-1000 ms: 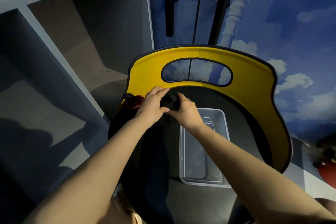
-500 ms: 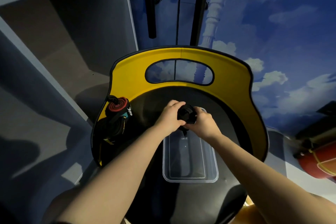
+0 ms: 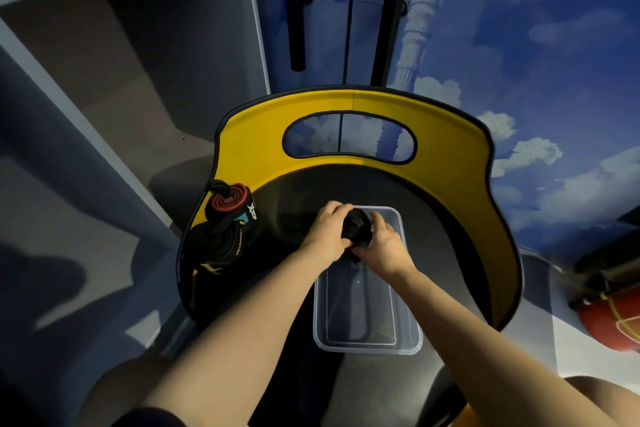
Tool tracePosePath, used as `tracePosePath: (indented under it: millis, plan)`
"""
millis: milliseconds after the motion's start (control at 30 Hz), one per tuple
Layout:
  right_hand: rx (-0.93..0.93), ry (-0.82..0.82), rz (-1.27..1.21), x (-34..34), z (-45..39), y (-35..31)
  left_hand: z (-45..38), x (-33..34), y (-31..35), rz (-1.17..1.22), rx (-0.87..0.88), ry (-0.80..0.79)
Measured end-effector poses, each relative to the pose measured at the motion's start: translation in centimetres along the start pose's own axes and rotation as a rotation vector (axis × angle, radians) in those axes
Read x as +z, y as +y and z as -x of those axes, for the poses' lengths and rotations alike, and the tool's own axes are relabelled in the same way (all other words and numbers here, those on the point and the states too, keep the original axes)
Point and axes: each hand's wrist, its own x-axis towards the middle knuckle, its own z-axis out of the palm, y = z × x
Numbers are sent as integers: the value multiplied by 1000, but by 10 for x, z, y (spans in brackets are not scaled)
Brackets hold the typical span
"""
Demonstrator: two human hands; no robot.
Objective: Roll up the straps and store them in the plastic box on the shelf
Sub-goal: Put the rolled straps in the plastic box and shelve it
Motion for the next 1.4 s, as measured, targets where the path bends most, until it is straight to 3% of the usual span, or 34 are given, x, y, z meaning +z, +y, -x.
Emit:
tracePosePath:
  millis: [267,433,600,767,1100,1400]
  plan:
    - [-310,81,4,1,11,-33,32,-39,-37,17,17,133]
    - [-430,-24,21,27,6,-76,50,-76,-87,-190,-153,266]
    - [-406,-295,49,69,-6,-110,65,-101,-123,-412,-449,107]
    - [-354,-427,63,111,-20,-130,71,-106,-142,-489,-525,37]
    - [-324,-399,-71,131,-22,-125,64,-108,-140,-375,-634,-35]
    - [-288,-350,-54,133,-12,-117,73,-105,-150,-272,-471,-17]
